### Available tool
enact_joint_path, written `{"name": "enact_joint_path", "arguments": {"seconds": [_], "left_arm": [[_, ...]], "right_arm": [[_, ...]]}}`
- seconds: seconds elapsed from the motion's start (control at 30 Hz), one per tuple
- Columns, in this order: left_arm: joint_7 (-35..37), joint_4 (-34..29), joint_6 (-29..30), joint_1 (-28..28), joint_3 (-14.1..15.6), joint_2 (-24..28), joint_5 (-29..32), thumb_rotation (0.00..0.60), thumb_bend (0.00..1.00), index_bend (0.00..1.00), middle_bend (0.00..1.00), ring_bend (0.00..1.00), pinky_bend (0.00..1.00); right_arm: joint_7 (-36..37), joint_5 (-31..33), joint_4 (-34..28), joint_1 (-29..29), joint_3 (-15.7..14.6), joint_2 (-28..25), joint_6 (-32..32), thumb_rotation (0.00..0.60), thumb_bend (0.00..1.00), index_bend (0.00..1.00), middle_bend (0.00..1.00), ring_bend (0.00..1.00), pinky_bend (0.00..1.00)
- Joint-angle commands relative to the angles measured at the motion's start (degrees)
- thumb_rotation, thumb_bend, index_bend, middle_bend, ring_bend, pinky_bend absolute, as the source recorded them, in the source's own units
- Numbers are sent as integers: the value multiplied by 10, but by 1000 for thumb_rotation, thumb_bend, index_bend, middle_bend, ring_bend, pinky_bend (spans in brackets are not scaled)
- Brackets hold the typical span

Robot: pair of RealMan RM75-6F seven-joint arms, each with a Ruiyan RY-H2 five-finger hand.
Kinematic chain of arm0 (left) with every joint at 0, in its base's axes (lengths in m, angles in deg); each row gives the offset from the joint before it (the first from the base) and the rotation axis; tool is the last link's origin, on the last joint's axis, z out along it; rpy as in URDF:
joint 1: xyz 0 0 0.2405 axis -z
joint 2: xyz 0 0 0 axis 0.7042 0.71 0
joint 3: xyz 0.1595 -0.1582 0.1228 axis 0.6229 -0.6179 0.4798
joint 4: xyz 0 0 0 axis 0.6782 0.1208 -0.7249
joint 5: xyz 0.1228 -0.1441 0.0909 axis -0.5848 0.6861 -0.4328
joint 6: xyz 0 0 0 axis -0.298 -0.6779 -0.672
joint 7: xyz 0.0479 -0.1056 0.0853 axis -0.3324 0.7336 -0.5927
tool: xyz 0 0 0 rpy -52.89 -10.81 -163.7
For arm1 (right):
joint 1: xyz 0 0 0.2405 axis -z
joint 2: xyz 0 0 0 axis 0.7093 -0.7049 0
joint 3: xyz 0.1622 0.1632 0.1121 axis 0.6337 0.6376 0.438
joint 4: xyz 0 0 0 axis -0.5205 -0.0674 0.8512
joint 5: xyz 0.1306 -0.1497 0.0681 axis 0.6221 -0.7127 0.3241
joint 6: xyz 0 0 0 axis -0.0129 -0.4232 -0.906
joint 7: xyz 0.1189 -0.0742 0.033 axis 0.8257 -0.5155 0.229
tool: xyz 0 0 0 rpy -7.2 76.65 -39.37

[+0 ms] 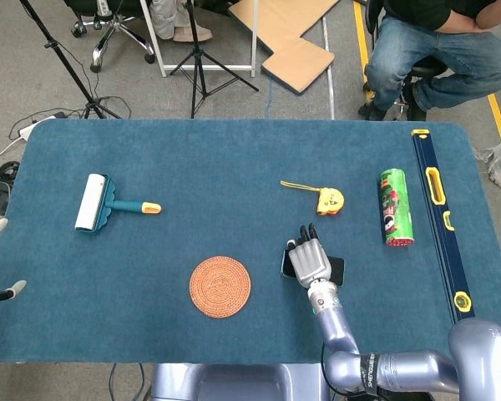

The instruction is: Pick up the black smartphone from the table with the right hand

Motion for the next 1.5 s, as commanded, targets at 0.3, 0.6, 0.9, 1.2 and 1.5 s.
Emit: {"name": "enact_joint_path", "arguments": {"seconds": [0.3, 0.6, 0.9, 1.2, 1.5], "left_arm": [[-2, 0, -1, 1, 0, -1, 1, 600, 0, 0, 0, 0, 0], [0, 1, -4, 2, -1, 0, 4, 600, 0, 0, 0, 0, 0], [4, 1, -4, 2, -1, 1, 5, 600, 0, 0, 0, 0, 0], [8, -1, -1, 0, 0, 3, 2, 600, 0, 0, 0, 0, 0], [24, -7, -14, 3, 8, 11, -6, 600, 0, 0, 0, 0, 0]], "right_arm": [[21, 18, 36, -11, -8, 12, 5, 600, 11, 251, 307, 0, 0], [59, -6, 75, -12, -20, 23, 22, 600, 163, 450, 495, 89, 0], [191, -102, 59, 14, -23, 7, 31, 600, 268, 506, 550, 181, 0], [376, -218, 40, 47, -5, -31, 47, 600, 274, 506, 551, 201, 0], [765, -313, 70, 107, 63, -38, 77, 600, 273, 511, 552, 200, 2]]}}
